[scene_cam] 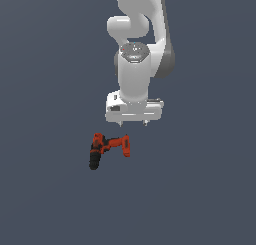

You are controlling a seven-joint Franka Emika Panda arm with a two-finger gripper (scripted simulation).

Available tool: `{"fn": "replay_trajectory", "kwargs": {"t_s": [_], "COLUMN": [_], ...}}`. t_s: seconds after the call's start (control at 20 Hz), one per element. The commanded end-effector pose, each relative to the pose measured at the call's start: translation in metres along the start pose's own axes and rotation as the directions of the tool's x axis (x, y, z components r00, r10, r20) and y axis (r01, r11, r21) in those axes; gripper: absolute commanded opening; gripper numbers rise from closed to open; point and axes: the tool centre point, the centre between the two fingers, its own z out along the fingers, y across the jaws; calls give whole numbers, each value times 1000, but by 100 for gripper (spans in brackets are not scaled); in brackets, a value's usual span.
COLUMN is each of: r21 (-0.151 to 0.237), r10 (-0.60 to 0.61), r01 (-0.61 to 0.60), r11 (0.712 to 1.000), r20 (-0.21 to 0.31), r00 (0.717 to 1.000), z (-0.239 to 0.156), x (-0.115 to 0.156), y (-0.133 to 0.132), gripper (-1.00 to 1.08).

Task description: Pick up the object and move it to a goal position.

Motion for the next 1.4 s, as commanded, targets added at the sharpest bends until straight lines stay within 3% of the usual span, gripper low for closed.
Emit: {"fn": "replay_trajectory", "kwargs": {"t_s": [0.0, 0.7, 1.35], "r21": [0, 4, 17], "r10": [0, -23, -29], "r01": [0, 23, 28], "r11": [1000, 1000, 999], "r20": [0, 1, 30], "r00": [1000, 1000, 999], "z": [0, -4, 20], "x": [0, 4, 43], "y": [0, -1, 40], "gripper": [68, 68, 68]}}
